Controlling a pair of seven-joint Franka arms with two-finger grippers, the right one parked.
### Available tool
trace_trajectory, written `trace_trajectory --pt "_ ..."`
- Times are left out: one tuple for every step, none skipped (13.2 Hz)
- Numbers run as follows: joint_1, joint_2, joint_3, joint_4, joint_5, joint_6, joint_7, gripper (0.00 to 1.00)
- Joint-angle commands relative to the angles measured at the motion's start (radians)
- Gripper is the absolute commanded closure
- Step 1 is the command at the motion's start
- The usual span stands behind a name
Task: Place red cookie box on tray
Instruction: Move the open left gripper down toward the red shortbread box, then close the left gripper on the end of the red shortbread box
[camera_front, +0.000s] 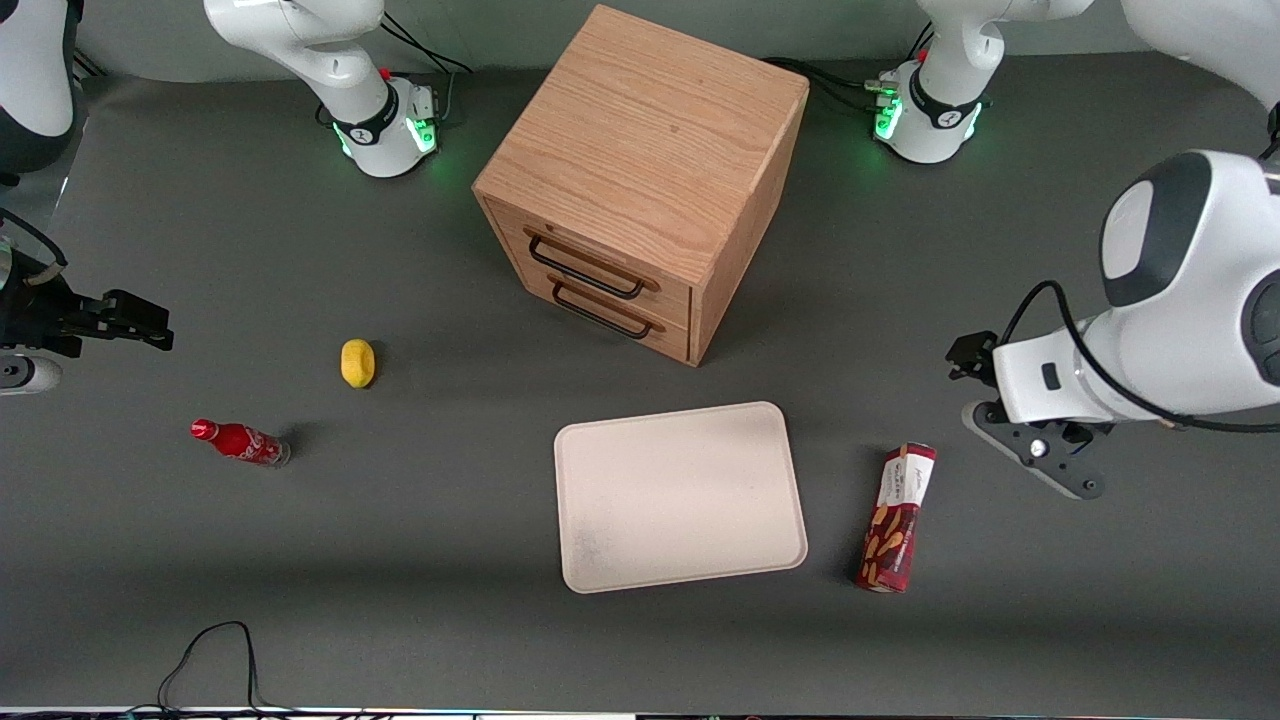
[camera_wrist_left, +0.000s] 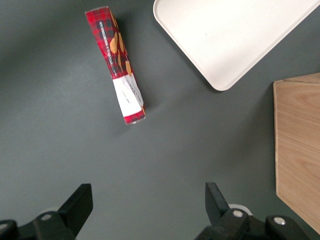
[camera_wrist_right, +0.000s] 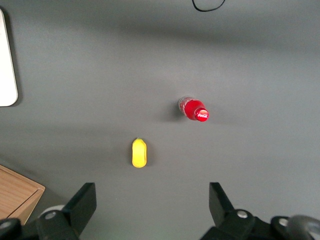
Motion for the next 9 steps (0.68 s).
trace_trajectory --pt "-0.006 0.086 0.002 0.040 -0.002 0.064 0.023 0.00" --pt "-0.006 0.110 0.003 0.037 0.001 0.085 0.029 0.00" --pt "-0.004 0.142 0.005 0.037 0.002 0.127 0.052 0.00" --pt "-0.002 0.168 0.005 0.031 0.004 0.171 0.056 0.00" --pt "0.010 0.199 0.006 0.029 0.004 0.205 0.047 0.00" --pt "0.017 0.230 0.005 0.032 -0.005 0.242 0.044 0.00" --pt "0.016 0.245 0.006 0.031 -0.001 0.279 0.046 0.00" --pt "0.014 0.267 0.005 0.029 0.004 0.311 0.044 0.00" --pt "0.014 0.288 0.006 0.027 0.005 0.343 0.044 0.00"
